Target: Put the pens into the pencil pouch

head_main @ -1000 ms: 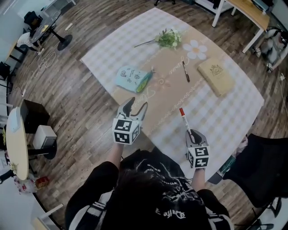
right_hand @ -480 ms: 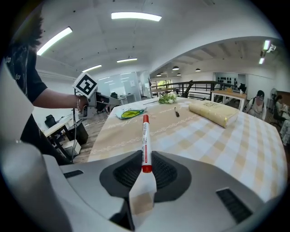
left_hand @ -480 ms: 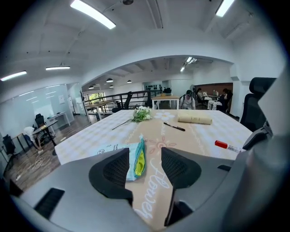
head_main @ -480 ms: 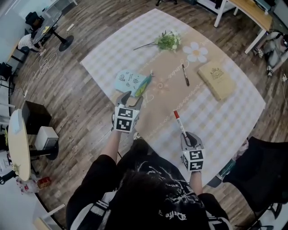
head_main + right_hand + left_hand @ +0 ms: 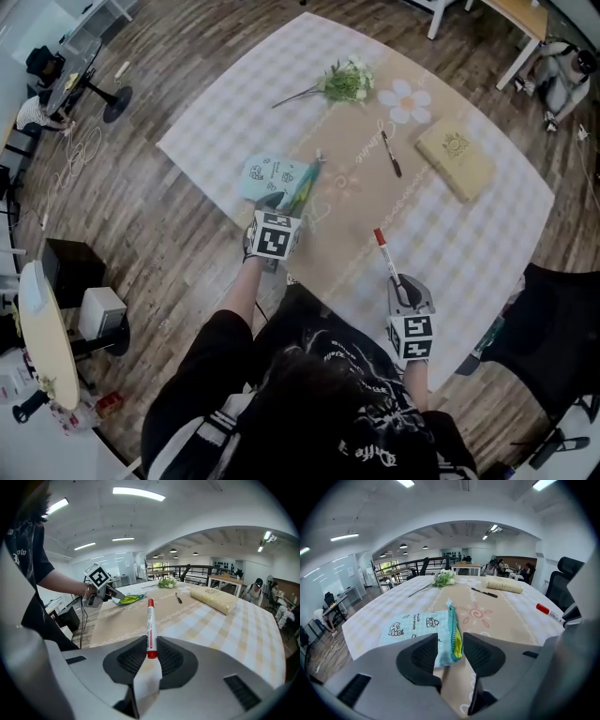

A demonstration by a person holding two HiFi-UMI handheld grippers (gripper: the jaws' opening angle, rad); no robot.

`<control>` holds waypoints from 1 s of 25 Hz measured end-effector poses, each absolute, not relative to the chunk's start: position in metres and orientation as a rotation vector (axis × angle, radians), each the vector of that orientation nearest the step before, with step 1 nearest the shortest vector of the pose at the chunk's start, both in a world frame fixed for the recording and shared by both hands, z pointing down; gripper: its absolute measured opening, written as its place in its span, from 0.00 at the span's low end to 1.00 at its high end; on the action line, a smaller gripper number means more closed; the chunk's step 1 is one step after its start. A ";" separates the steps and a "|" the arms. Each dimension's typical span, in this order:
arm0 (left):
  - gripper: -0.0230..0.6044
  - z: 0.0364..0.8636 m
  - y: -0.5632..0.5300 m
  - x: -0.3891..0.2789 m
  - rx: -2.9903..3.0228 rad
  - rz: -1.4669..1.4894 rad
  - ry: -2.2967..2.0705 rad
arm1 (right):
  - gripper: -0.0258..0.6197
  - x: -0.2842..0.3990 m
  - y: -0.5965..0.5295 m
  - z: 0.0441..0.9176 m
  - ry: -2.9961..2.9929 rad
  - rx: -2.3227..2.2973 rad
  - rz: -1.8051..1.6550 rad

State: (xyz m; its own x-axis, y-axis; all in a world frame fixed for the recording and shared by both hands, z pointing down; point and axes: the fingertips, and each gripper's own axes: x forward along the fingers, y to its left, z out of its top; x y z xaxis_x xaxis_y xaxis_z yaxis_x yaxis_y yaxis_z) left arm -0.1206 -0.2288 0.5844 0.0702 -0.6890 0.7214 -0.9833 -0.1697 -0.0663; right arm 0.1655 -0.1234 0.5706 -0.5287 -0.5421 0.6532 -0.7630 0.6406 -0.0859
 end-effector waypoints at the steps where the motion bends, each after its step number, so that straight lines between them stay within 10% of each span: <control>1: 0.34 0.589 -0.230 -0.123 1.907 0.886 -1.634 | 0.16 0.162 -0.122 0.570 -2.261 1.021 0.488; 8: 0.11 0.604 -0.236 -0.133 1.909 0.871 -1.573 | 0.16 0.144 -0.120 0.564 -2.220 1.091 0.498; 25: 0.09 0.551 -0.222 -0.151 2.035 0.615 -1.565 | 0.16 0.078 -0.129 0.536 -2.215 1.009 0.277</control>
State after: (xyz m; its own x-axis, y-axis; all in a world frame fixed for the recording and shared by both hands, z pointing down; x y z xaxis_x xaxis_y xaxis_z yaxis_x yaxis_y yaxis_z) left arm -0.1509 -0.2220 0.5506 0.2382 -0.7457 0.6222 -0.9698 -0.2167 0.1116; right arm 0.0785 -0.1294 0.5360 -0.4699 -0.5871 0.6592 -0.7313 0.6771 0.0817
